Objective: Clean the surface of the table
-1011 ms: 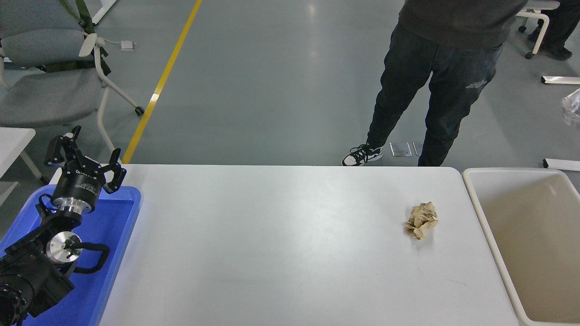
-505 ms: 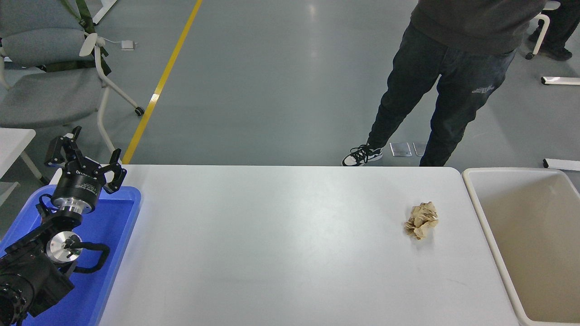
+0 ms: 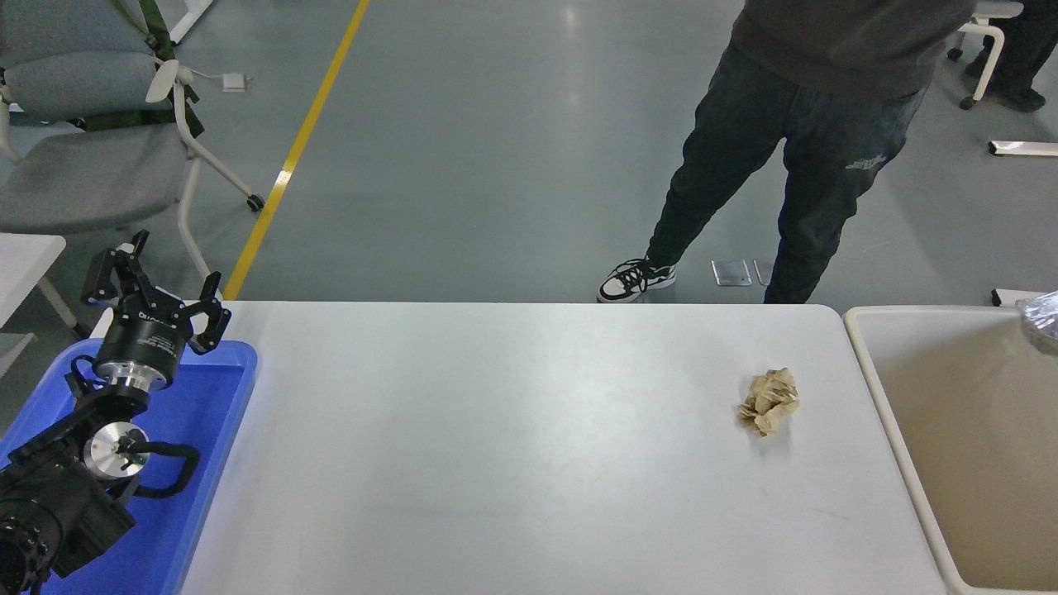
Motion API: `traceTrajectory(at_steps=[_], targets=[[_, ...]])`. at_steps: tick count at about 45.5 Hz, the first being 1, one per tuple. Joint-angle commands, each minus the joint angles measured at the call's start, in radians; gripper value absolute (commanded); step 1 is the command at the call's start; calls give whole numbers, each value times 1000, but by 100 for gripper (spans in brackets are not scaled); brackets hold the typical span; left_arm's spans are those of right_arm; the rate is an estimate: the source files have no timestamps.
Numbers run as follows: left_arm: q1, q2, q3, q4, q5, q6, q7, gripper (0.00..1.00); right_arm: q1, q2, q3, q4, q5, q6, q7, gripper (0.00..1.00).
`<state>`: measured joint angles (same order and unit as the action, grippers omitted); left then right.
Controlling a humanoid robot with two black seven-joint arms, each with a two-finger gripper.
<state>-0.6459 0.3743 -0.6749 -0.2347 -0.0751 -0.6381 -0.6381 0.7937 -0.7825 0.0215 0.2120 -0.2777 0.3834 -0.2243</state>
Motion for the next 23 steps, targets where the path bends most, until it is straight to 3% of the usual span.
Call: traceTrajectory(at_steps=[1,6,23], targets=[[0,0,0,-2,0,0,0,100,-74,180,14,-197,9,-8,20,0],[0,0,0,0,0,0,0,100,-93,207,14,-204,9,-43,20,0],[0,0,0,0,0,0,0,100,-143,351,20,-204,25,-343,10,0]])
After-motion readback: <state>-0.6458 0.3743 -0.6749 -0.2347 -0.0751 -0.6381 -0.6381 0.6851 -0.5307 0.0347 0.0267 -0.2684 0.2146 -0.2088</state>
